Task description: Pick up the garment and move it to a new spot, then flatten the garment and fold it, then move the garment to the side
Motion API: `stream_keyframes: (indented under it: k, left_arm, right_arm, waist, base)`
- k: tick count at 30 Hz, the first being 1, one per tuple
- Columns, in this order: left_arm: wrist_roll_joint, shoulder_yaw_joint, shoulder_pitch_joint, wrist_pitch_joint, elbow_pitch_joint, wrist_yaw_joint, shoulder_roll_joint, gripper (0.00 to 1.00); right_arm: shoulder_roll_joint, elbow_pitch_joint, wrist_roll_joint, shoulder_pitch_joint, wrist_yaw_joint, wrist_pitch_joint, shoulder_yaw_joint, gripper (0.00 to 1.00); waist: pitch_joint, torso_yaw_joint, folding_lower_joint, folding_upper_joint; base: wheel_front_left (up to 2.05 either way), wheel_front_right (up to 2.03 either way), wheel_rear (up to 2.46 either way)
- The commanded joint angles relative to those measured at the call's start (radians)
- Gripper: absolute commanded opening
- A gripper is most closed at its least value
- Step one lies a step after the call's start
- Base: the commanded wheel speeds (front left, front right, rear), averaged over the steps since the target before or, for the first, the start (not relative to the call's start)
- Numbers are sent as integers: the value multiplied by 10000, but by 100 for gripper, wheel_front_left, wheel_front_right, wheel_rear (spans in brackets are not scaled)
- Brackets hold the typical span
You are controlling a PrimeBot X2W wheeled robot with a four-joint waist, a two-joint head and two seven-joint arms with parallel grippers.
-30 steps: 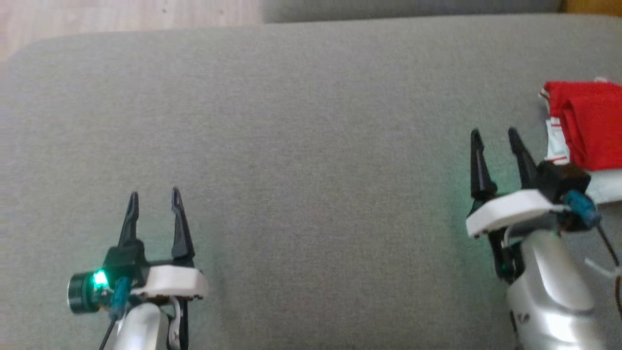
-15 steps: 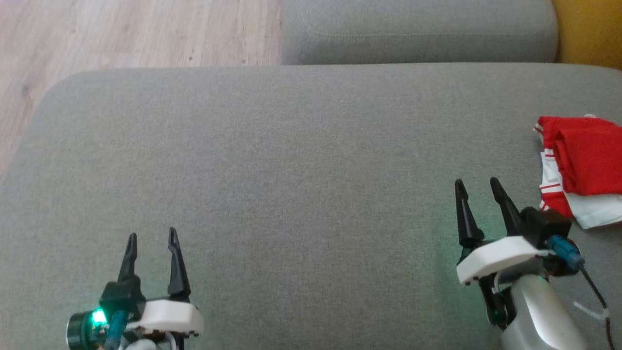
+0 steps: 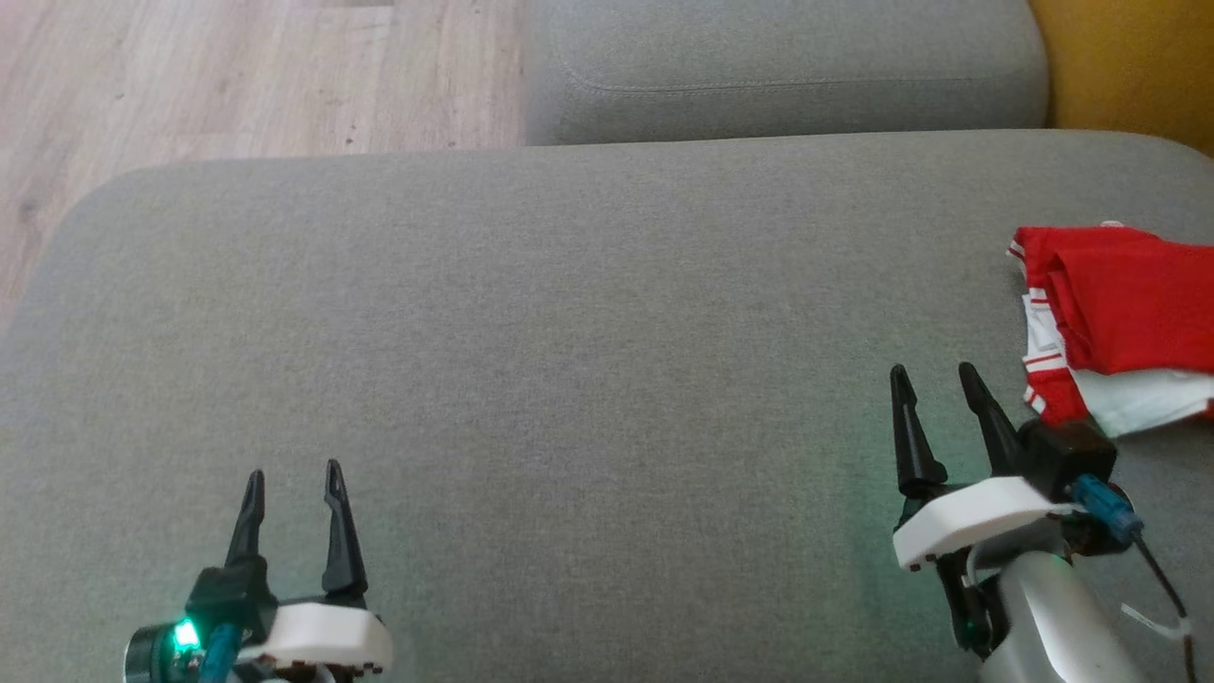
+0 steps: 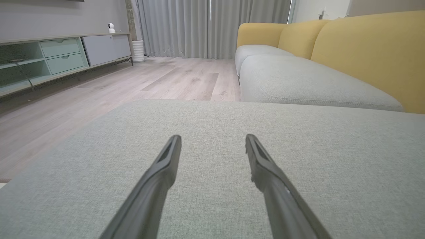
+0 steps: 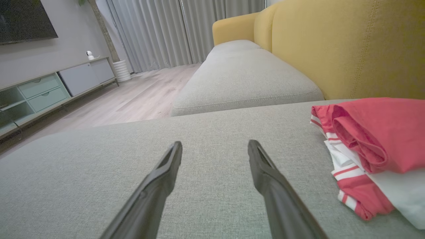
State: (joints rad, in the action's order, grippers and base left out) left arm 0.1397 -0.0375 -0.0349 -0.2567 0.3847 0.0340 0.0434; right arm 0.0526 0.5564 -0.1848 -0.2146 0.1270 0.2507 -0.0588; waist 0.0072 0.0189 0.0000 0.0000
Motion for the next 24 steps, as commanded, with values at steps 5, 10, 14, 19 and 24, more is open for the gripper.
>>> stream_keyframes:
  k: [5,10,14,19,24]
  left_arm:
    - [-95,395,-250,-51,-369,-25,68,100]
    - [-87,430,-240,-51,-336,-56,68,100]
    - [-3,57,1,2,56,-177,-4,0]
    - [184,105,81,101,582,-195,-22,0]
    - [776,184,30,275,526,-254,-18,0]
  right_arm:
    - [-24,-263,22,-190,37,110,-308,100]
    - [-24,-218,17,-182,37,110,-361,100]
    - [-4,103,-1,6,0,-2,-99,0]
    - [-32,546,-186,281,1,-106,-43,0]
    - [-32,407,-760,306,2,-263,39,0]
  waist:
    - [35,-160,0,0]
    - [34,-279,0,0]
    - [26,-359,0,0]
    - [23,-362,1,0]
    - [20,-355,1,0]
  base:
    - [0,0,0]
    - [0,0,0]
    - [0,0,0]
    - [0,0,0]
    - [0,0,0]
